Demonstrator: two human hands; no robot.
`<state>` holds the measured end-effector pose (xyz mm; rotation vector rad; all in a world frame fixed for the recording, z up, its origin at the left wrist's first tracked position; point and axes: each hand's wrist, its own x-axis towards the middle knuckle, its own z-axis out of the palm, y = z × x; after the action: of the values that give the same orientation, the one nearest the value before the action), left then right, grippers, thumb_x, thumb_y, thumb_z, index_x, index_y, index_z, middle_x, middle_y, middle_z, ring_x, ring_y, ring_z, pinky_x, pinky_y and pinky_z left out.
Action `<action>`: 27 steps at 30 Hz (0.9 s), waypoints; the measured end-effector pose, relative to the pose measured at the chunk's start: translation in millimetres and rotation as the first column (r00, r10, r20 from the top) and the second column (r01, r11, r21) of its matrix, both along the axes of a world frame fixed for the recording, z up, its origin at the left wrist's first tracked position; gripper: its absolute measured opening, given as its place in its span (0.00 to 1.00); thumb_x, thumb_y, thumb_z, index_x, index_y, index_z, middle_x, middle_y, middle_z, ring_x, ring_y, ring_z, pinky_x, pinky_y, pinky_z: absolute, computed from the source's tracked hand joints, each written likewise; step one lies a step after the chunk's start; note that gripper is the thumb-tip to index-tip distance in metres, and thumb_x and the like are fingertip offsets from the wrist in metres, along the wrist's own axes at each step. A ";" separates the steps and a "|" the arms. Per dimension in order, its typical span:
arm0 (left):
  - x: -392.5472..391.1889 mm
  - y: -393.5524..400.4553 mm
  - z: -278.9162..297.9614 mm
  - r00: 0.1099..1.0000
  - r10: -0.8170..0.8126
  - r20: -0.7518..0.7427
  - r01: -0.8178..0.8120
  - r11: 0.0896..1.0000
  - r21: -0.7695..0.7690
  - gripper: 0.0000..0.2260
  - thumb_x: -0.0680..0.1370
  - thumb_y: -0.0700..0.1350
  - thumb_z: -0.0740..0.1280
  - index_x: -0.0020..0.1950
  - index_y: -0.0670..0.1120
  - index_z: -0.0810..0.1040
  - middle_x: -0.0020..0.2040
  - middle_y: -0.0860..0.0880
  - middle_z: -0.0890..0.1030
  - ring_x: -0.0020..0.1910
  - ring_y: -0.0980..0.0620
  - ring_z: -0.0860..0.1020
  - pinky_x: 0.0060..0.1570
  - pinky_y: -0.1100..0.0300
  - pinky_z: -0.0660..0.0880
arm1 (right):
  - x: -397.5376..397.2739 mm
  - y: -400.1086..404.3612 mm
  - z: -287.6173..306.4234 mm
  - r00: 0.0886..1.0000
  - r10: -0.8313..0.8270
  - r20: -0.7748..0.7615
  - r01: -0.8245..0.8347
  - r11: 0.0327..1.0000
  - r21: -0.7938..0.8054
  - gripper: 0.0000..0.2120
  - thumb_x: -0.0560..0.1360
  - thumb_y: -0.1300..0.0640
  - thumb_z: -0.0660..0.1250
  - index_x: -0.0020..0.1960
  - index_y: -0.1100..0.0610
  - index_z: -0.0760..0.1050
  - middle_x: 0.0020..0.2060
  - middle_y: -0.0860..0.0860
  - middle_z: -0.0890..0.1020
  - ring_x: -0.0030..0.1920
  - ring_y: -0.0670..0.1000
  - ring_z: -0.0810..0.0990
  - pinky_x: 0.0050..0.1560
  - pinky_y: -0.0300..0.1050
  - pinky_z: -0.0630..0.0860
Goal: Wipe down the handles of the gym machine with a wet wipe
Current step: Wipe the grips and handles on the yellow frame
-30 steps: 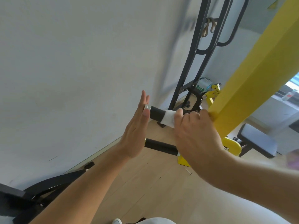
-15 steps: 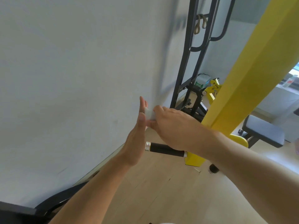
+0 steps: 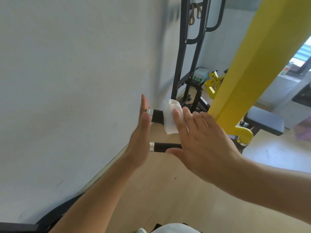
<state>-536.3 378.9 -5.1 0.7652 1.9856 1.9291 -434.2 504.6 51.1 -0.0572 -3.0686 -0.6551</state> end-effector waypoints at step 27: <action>51.1 21.7 -18.2 0.816 0.578 0.015 -0.578 0.816 0.013 0.30 0.79 0.67 0.43 0.80 0.60 0.55 0.78 0.59 0.63 0.73 0.55 0.69 0.73 0.46 0.67 | 8.5 29.8 8.5 0.942 0.332 0.058 -0.317 0.817 0.482 0.29 0.84 0.55 0.55 0.72 0.77 0.52 0.49 0.62 0.80 0.53 0.63 0.81 0.71 0.68 0.61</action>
<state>-485.2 400.6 -23.3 0.1362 2.3944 2.2481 -425.7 534.4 59.6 0.4447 -2.6785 -1.3443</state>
